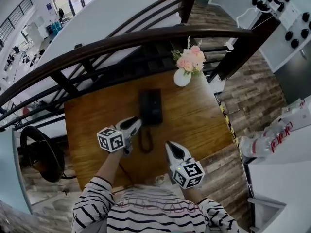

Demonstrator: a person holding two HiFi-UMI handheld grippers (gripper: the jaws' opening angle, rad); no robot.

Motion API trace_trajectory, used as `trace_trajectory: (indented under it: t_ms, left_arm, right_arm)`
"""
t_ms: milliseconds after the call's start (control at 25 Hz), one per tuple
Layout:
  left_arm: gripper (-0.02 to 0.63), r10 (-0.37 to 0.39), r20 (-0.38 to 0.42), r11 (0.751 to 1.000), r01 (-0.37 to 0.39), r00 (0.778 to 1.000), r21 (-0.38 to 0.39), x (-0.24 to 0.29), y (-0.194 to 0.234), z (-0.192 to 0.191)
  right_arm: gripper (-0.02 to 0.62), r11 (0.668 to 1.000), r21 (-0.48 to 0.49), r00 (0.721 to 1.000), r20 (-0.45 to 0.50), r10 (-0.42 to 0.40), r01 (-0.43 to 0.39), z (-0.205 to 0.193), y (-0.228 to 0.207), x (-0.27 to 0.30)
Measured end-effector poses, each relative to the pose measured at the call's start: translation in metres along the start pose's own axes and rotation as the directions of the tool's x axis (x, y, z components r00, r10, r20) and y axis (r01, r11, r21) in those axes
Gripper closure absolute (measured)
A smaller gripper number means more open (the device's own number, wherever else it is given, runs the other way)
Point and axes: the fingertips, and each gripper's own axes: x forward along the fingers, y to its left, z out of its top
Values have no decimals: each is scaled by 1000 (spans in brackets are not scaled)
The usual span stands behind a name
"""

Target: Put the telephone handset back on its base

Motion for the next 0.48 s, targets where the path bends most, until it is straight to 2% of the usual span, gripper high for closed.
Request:
trace_trajectory:
  t_ms: [480]
  left_arm:
    - [591, 83, 77, 989, -92, 994, 118, -55, -71, -10]
  right_arm:
    - [594, 998, -41, 998, 23, 53, -52, 2, 23, -40]
